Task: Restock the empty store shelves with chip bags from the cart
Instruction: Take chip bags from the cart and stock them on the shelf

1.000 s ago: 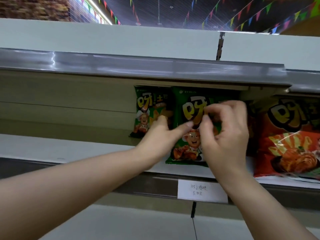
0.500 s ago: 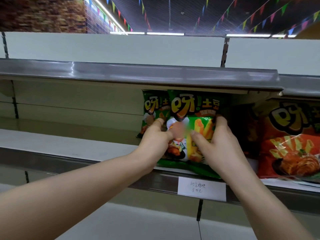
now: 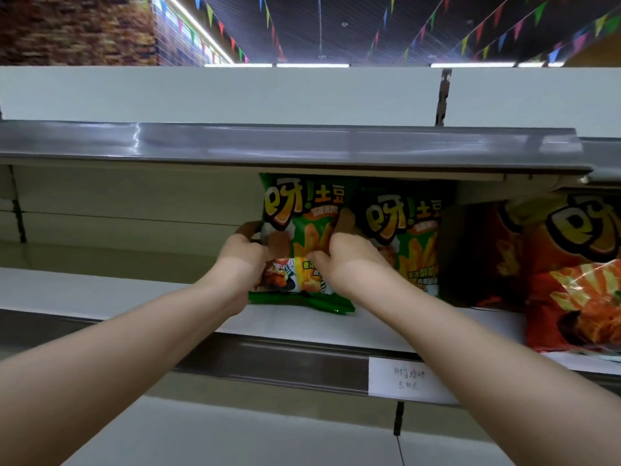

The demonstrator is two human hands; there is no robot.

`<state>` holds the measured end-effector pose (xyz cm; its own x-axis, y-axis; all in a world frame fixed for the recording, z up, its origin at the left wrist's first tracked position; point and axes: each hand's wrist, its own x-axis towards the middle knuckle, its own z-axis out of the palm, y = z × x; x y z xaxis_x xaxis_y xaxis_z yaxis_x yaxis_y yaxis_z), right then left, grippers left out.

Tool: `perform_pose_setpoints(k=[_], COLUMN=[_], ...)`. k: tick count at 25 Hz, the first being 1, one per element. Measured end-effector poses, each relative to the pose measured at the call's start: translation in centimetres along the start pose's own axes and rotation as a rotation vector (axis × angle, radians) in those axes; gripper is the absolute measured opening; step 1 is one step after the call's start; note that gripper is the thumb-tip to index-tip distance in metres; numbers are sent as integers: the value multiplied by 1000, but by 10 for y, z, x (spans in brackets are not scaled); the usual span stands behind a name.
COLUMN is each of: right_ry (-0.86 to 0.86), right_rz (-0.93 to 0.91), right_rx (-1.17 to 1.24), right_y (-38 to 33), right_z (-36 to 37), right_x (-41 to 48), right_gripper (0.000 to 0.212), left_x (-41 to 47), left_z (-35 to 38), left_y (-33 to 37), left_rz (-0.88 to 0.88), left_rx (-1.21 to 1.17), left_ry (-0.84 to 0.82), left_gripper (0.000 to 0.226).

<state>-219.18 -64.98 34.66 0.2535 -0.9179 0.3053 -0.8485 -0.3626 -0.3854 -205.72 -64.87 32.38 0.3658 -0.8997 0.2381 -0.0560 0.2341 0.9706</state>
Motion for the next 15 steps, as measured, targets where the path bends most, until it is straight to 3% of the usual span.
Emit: perform_pose_setpoints(k=[3,6,12,15], right_ry=[23,17,-21,141], right_rz=[56,95,82,-82], right_rx=[98,90,110,-130], right_y=[6,12,15,35], right_z=[5,13,13,13], right_x=[19,29,38,29], right_gripper=[53,69,67,52], left_x=[18,27,36,37], left_z=[4,9,15,13], left_y=[-3,-8,-14,-17], left_rz=[-28,-46,-7,9], left_rx=[68,48,-29,-16], left_ry=[-59,-111,-70,-66], left_gripper=[35,18,12,9])
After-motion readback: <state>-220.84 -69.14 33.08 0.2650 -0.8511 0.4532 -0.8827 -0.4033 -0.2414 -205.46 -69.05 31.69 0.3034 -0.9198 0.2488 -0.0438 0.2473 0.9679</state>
